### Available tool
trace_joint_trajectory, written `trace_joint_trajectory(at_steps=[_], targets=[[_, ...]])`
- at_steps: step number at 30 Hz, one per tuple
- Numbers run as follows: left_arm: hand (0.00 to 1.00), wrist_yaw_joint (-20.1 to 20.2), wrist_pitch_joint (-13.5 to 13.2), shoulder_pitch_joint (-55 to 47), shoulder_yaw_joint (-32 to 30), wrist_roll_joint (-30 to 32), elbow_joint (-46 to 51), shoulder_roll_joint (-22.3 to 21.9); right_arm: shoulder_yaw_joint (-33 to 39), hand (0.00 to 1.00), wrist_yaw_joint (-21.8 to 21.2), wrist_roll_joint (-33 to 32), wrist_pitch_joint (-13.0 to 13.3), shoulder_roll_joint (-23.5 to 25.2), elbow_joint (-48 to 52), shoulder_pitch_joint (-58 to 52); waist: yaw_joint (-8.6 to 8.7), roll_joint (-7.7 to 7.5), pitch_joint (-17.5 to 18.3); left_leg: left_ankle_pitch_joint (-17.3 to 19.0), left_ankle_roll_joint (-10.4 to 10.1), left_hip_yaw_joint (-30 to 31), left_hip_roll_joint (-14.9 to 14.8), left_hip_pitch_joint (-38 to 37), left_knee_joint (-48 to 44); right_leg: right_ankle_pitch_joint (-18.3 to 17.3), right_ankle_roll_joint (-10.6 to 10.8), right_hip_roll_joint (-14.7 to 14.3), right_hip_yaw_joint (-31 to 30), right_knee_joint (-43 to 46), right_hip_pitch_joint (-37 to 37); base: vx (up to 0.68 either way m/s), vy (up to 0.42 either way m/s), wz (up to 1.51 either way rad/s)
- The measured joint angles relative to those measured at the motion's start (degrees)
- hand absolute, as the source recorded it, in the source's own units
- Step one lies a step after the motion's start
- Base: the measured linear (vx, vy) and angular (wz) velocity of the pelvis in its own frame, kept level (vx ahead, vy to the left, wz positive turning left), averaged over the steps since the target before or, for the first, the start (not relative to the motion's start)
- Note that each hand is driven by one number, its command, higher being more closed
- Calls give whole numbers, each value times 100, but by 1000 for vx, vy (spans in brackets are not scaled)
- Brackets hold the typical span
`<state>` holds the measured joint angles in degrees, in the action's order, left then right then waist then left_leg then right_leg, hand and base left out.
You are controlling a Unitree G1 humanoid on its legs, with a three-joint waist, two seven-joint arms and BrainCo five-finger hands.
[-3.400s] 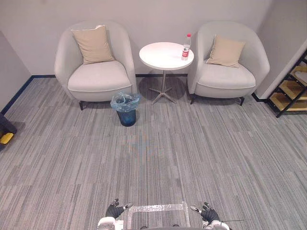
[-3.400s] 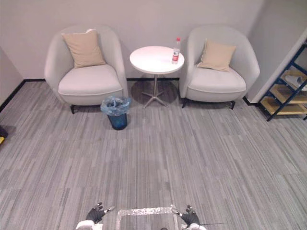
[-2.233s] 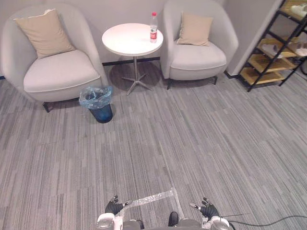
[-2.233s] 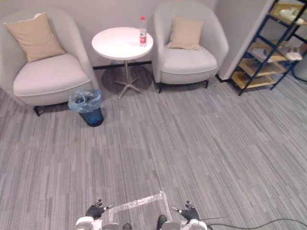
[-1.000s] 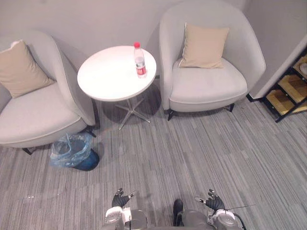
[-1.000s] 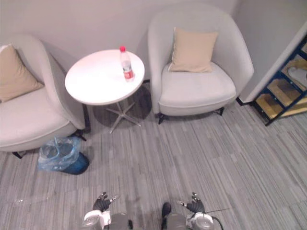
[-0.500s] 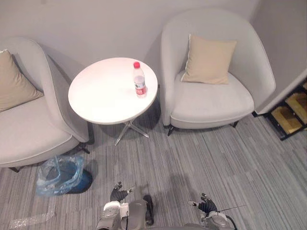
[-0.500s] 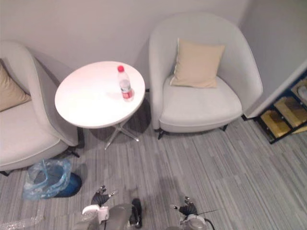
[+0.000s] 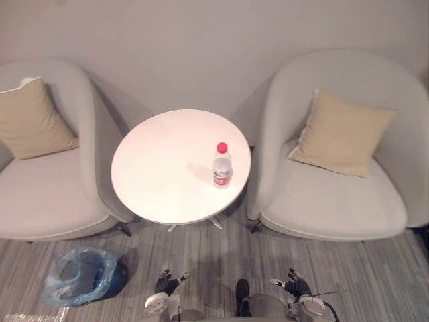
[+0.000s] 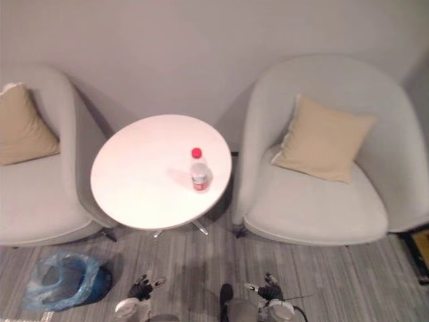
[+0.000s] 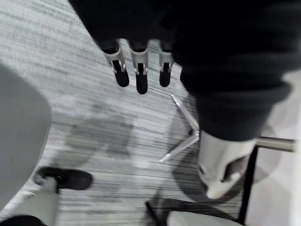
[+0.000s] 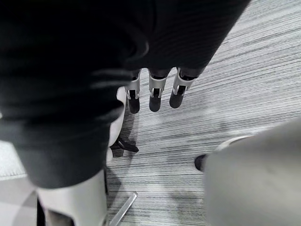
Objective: Gather rubbish on tea table into small bin, then transfer packed bag to large trash can.
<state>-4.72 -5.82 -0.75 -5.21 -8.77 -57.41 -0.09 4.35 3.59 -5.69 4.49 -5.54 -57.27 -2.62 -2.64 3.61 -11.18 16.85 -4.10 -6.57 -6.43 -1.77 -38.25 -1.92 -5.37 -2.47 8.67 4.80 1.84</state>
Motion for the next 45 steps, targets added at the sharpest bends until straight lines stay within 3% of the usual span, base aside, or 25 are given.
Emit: trace_joint_trajectory(at_steps=[3,6,7,8,9,10,12,15,19,20,21,23,28,41,45], targets=[[0,9,2,4,14,20,106,7,33,0,14,-1,-5,74,9,-3,-24,-110,-51,213,100,-433,-292,338,-204,-122,73,164,106,-115,347,206,28,29],[0,19,1,8,105,40,161,-8,143,0,39,-1,-34,84,14,-17,-31,-105,-21,57,23,-470,-294,586,1076,-262,302,453,164,-93,452,101,103,13],[0,15,4,6,205,53,122,-12,192,0,44,0,-38,45,17,-22,-26,9,-4,-424,-49,-338,-287,569,1829,-329,424,442,163,-69,502,113,243,4],[0,26,8,27,238,80,36,-34,192,0,82,1,-46,-14,-29,-14,-46,152,22,-1000,-296,-47,-282,535,2179,-420,571,361,127,2,545,95,218,4],[0,25,11,33,250,79,20,-27,184,0,94,0,-58,9,-39,-10,-52,104,32,-1019,-269,-51,-227,491,2203,-419,579,397,70,14,562,98,234,0],[0,17,2,2,296,77,-5,109,162,0,101,9,-51,82,-37,-32,-53,-78,90,-1022,-220,-87,-91,387,2367,-487,700,556,20,27,564,55,121,5],[0,17,21,-8,299,81,-71,263,140,0,102,26,-50,195,-34,-48,-51,-256,171,-1098,-100,-166,105,250,2618,-545,793,759,19,83,547,80,146,3],[0,16,25,-53,316,93,-100,291,68,0,119,94,-47,227,-6,-75,-62,-310,217,-1202,12,-235,355,-78,3028,-585,874,961,-14,73,655,77,106,-6],[0,46,55,-72,417,206,-172,404,-12,0,111,116,-112,-123,87,266,-68,-273,277,-1355,88,-225,520,-182,3373,-555,949,1055,-8,-11,652,41,58,4],[0,121,53,-104,414,206,-171,409,-34,0,91,76,-160,-268,613,291,-80,-275,271,-1381,93,-211,531,-188,3415,-541,948,1060,-3,-25,651,0,0,0],[0,130,45,-147,442,230,-165,438,-32,0,32,-143,28,-399,1283,121,-88,-284,274,-1381,93,-220,520,-215,3426,-536,940,1044,-26,-31,662,0,0,0],[0,141,23,-223,503,225,-121,470,-56,0,23,-198,229,-398,2021,28,-78,-315,299,-1427,75,-211,509,-241,3526,-533,936,1019,-28,-70,661,3,-23,0],[0,141,16,-231,637,253,-134,505,-397,0,216,259,247,-52,3580,-486,-61,-337,304,-1548,39,-209,466,-317,3766,-508,906,950,-48,-115,644,-2,-37,-2],[0,148,-18,-236,646,277,-153,592,-503,0,635,756,344,59,3648,134,-70,-469,278,-1853,83,-64,530,-324,4213,-417,905,951,25,-214,541,-25,-6,5],[0,147,-64,-227,656,301,-124,585,-525,0,656,784,370,61,3643,427,-88,-441,201,-1940,88,-5,540,-323,4339,-418,905,948,81,-227,518,-19,-14,7]])
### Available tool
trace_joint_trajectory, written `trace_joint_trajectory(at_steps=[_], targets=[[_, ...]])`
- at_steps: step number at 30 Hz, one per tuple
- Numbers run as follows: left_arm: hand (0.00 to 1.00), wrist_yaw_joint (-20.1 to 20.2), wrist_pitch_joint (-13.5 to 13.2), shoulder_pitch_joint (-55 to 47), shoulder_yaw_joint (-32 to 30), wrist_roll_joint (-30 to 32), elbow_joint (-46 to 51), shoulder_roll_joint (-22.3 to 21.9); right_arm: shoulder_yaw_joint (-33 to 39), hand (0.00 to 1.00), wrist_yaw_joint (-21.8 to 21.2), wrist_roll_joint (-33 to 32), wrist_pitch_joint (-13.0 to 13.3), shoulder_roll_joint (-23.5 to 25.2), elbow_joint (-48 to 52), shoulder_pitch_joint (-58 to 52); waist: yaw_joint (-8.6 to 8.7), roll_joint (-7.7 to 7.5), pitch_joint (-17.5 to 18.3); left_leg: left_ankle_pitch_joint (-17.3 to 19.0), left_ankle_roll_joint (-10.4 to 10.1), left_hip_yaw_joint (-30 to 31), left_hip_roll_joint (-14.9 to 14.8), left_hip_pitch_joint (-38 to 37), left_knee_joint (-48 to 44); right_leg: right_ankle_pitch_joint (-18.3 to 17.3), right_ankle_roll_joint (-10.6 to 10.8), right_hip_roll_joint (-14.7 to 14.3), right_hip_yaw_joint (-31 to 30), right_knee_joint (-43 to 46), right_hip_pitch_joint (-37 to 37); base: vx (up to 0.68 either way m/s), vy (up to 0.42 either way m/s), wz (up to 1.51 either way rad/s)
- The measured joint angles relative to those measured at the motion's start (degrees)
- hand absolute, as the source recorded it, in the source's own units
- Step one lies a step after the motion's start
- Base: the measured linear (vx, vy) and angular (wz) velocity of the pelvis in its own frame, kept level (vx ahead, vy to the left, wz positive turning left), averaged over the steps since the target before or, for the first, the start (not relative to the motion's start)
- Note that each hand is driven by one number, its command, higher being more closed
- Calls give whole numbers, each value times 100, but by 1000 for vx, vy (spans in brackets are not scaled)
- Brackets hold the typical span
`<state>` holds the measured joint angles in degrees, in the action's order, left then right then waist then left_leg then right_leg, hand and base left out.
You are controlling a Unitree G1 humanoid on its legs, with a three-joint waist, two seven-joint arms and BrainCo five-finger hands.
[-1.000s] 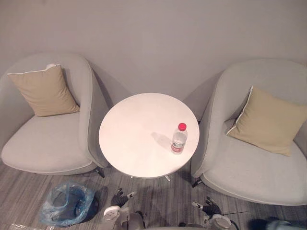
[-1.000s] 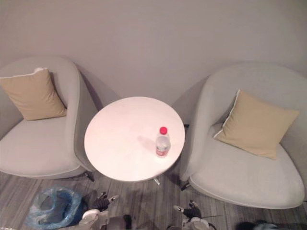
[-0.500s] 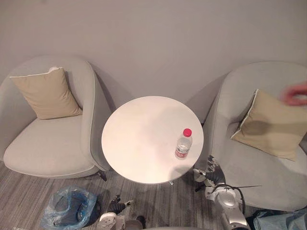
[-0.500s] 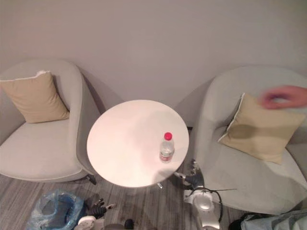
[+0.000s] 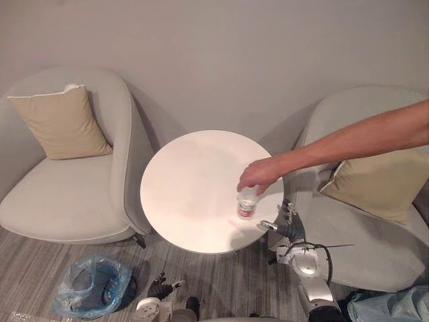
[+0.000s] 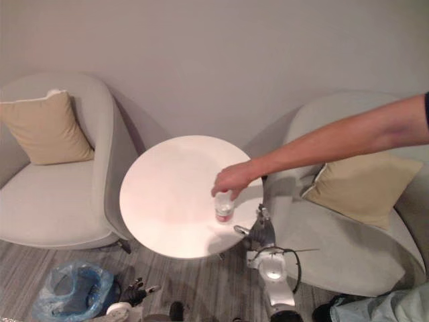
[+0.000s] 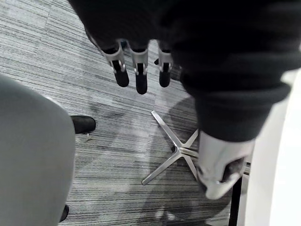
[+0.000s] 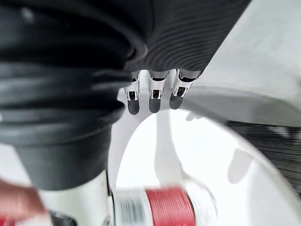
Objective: Gather rubbish on tea table into small bin, then transfer packed bag to large trash can.
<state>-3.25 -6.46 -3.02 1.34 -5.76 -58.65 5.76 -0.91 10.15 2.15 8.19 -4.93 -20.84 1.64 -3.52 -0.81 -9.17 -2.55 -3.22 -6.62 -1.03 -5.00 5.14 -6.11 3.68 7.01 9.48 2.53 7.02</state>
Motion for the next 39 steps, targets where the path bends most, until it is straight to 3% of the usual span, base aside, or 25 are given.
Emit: trace_joint_trajectory(at_steps=[26,39], targets=[[0,-6,-76,69,98,6,69,11,-503,0,-77,-101,32,-14,-989,683,-48,0,-239,-62,1,223,30,54,102,8,-25,2,218,-87,108,-10,-10,5],[0,-44,-212,249,193,-66,252,20,-957,0,14,25,37,-219,-1411,2041,-302,65,-670,-193,6,599,63,346,78,17,-29,9,592,-80,21,-21,-20,16]])
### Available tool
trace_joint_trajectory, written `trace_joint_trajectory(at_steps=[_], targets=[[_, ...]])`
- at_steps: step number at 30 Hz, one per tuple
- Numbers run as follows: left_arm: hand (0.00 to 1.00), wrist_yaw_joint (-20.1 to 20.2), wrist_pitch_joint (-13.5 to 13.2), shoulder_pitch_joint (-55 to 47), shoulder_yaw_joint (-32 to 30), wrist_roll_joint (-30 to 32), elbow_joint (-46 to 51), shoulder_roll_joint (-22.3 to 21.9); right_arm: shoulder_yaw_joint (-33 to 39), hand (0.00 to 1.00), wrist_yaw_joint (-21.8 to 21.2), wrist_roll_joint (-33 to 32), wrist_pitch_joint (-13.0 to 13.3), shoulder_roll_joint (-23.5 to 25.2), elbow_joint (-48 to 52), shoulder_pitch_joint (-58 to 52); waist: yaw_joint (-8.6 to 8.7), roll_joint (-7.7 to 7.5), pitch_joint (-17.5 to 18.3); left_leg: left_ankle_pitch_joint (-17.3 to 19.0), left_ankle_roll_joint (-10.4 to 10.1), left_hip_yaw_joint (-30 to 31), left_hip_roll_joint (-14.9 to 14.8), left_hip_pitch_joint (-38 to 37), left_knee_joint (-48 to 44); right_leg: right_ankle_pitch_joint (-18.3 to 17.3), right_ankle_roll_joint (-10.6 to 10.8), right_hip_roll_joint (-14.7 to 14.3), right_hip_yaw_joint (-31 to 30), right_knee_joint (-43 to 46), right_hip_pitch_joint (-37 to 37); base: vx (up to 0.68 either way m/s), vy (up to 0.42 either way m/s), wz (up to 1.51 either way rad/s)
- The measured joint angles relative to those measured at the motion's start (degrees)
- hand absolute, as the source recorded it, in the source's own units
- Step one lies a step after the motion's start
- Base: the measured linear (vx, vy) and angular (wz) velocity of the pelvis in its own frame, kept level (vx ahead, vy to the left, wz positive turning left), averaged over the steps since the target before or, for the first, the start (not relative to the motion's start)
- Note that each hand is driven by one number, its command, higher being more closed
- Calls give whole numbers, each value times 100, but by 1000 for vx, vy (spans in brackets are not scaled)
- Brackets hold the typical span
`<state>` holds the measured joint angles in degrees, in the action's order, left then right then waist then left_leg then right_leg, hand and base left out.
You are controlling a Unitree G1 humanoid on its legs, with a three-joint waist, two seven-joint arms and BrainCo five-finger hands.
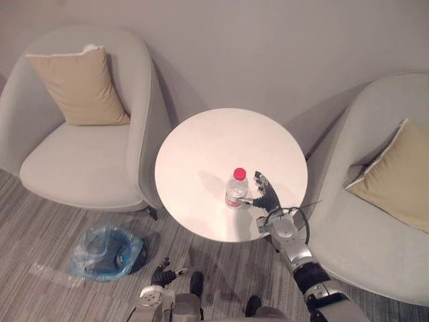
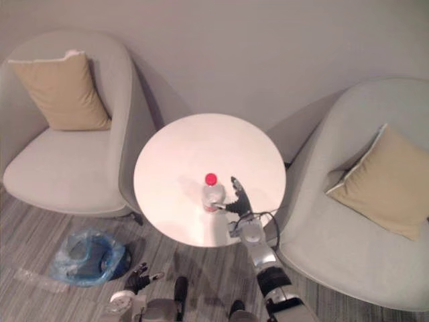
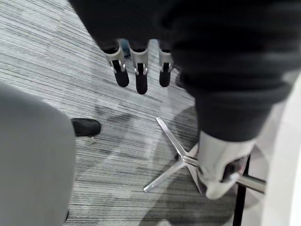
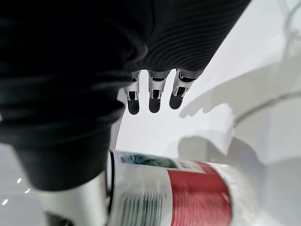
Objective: Gather rubbish on tea table into small bin, then transfer packed bag to large trash can.
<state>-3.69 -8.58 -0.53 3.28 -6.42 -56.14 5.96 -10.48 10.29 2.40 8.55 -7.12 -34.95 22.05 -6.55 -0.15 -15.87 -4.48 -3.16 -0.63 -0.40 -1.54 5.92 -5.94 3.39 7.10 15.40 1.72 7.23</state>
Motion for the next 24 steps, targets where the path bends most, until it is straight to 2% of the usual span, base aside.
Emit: trace_joint_trajectory(at_steps=[5,6,13,18,24], targets=[[0,-21,-91,9,-1,-126,108,-11,-142,0,142,-9,1,27,-56,406,-67,59,-162,-42,23,161,13,164,-2,62,-27,-1,135,13,-85,-27,-4,16],[0,-28,-99,17,-1,-166,114,-12,-151,100,160,-11,1,26,-82,467,-90,65,-179,-49,28,171,12,196,-3,79,-30,-1,140,18,-119,-21,5,11],[0,-90,-114,103,0,-275,298,-66,-162,100,217,-80,1,-12,-208,944,-272,165,-455,-60,51,411,31,370,-152,154,-43,12,239,151,-174,-22,15,19],[0,-104,-114,128,0,-284,380,-91,-384,100,187,-144,2,36,-201,1007,-319,197,-524,-45,63,460,27,538,-311,153,-42,30,205,202,-258,-50,-4,7],[0,-107,-93,143,-1,-273,364,-98,-404,100,142,-122,14,-9,826,221,-320,196,-523,-45,62,333,8,460,-307,138,-18,30,-37,203,-254,-57,-3,-13]])
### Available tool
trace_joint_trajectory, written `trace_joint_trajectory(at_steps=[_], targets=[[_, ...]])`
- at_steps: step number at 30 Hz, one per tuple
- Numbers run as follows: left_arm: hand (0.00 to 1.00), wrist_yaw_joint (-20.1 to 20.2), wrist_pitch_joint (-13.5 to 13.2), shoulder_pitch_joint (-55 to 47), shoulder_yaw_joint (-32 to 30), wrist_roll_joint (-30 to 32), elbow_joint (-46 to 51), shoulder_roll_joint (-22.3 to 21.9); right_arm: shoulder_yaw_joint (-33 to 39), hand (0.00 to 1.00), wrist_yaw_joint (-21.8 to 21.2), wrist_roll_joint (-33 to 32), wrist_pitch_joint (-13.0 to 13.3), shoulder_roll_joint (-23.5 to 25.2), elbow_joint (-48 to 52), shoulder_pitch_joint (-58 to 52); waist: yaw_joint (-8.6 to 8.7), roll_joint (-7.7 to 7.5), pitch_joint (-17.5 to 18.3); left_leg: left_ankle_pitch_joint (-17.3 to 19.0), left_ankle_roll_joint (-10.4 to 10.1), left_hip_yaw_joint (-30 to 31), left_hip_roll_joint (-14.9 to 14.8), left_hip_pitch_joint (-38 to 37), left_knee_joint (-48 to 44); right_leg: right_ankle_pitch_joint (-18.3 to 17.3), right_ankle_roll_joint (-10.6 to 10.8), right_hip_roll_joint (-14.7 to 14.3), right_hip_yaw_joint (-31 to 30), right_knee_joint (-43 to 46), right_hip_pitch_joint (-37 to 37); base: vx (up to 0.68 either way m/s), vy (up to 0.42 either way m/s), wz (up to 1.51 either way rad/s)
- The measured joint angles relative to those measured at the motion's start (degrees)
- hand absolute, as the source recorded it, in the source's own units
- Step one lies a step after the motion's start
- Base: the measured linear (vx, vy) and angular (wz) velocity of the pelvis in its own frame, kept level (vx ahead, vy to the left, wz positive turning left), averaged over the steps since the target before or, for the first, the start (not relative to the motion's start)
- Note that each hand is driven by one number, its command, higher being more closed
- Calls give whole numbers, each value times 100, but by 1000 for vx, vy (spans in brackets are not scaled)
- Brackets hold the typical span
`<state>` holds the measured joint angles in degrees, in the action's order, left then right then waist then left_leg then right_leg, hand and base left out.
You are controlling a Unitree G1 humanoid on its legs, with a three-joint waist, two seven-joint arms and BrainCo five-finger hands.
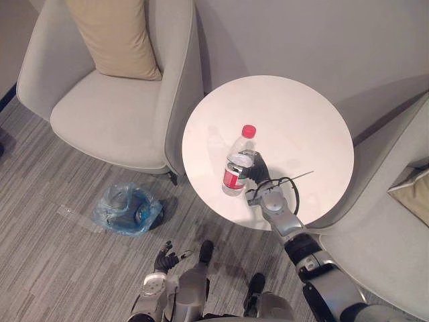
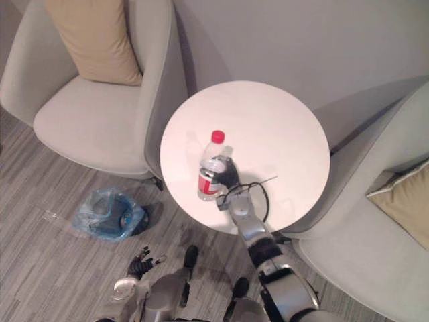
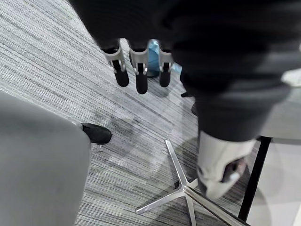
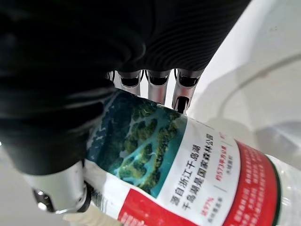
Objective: Gather rubbish on tea table into small bin, then transfer packed bag to large trash can.
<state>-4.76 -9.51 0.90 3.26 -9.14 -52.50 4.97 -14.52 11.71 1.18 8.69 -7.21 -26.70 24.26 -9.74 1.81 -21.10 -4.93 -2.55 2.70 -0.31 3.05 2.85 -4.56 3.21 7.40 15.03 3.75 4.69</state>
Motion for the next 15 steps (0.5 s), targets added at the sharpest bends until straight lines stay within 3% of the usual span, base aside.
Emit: trace_joint_trajectory(at_steps=[7,12,15], targets=[[0,19,36,16,3,168,-273,23,-19,100,-223,123,44,-10,1374,-1495,166,-37,185,-42,-40,-341,-12,-227,188,-75,116,2,-374,-11,-42,-53,-7,-28],[0,51,139,14,129,378,-567,121,-120,100,-405,177,116,12,2069,-2456,392,-161,548,-37,-50,-687,-58,-449,300,-62,135,-29,-766,-34,-83,-15,-5,-36],[0,56,137,11,274,464,-670,183,-177,100,-502,342,179,42,2399,-2853,425,-234,664,3,-60,-900,-82,-570,301,-32,157,-51,-1012,-48,-80,-37,8,-39]])
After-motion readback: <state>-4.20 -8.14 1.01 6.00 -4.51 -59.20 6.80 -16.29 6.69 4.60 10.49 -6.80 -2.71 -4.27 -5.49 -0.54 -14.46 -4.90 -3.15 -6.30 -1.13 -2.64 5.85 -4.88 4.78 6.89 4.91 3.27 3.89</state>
